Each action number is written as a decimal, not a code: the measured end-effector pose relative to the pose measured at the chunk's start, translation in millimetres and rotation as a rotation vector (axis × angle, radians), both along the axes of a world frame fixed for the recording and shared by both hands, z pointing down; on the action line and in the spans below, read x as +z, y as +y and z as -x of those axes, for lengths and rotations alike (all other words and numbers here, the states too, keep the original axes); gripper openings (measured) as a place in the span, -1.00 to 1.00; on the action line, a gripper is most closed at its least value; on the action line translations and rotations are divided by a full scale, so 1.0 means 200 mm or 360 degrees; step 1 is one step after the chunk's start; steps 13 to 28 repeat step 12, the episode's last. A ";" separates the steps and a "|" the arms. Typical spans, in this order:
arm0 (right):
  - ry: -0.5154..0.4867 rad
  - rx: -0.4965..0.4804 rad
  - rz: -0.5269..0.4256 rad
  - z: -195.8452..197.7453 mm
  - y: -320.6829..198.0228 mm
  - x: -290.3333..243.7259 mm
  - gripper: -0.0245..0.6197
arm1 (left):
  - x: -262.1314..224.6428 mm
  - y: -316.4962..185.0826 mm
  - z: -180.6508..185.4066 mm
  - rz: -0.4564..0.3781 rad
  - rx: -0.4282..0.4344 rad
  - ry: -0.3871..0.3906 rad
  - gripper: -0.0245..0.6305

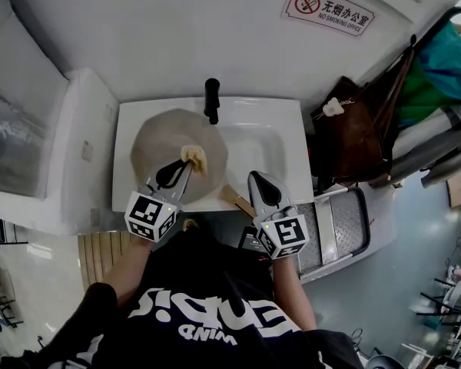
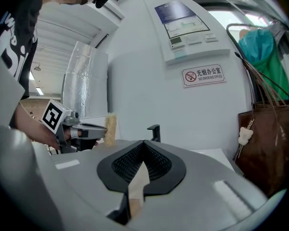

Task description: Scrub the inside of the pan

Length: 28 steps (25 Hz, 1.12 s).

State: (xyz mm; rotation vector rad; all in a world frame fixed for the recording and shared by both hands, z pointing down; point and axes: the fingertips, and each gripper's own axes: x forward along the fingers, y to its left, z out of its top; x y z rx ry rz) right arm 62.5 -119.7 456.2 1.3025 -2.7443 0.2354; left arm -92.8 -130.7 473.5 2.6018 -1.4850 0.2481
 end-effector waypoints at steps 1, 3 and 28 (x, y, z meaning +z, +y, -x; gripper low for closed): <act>0.0005 0.0004 0.0000 0.00 0.00 0.00 -0.90 | 0.00 0.00 0.00 0.0000 -0.0002 0.0002 -0.85; 0.0011 0.0011 0.0000 -0.01 0.00 0.00 -0.90 | 0.00 0.00 0.00 -0.0001 -0.0004 0.0005 -0.85; 0.0034 0.0015 0.0010 -0.03 0.00 0.02 -0.90 | 0.01 0.01 0.01 0.0006 -0.0009 0.0000 -0.85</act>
